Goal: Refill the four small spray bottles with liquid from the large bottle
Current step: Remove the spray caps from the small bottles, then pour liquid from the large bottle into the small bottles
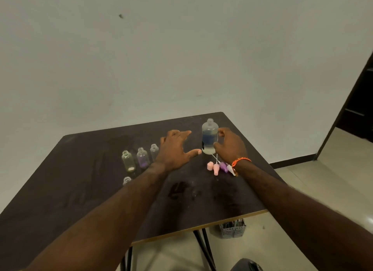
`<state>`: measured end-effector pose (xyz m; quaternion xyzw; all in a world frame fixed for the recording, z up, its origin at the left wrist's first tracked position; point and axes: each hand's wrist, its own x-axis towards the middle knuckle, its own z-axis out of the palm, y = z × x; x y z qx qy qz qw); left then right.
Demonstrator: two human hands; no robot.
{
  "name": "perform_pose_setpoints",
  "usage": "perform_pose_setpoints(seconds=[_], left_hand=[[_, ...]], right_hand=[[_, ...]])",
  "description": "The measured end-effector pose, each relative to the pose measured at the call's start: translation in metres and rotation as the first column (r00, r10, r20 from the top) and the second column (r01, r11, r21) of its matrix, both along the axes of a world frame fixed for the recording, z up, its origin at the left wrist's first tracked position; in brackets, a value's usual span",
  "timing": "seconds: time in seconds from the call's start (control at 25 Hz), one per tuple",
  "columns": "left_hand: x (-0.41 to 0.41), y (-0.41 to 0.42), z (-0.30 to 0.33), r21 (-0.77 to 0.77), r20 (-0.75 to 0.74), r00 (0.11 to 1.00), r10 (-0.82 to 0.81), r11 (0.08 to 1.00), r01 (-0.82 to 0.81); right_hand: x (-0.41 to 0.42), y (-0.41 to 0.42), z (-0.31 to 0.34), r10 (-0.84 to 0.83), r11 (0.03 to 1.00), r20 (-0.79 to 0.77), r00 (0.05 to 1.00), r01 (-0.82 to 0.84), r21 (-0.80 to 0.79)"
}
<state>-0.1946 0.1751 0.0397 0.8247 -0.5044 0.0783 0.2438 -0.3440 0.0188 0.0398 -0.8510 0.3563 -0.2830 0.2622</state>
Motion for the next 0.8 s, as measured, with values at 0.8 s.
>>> perform_pose_setpoints(seconds=[0.8], left_hand=[[0.029,-0.053,0.018,-0.244,-0.286,0.936,-0.206,0.960,0.137]], right_hand=[[0.030,-0.021,0.036,0.223,0.963,0.165,0.961,-0.244,0.117]])
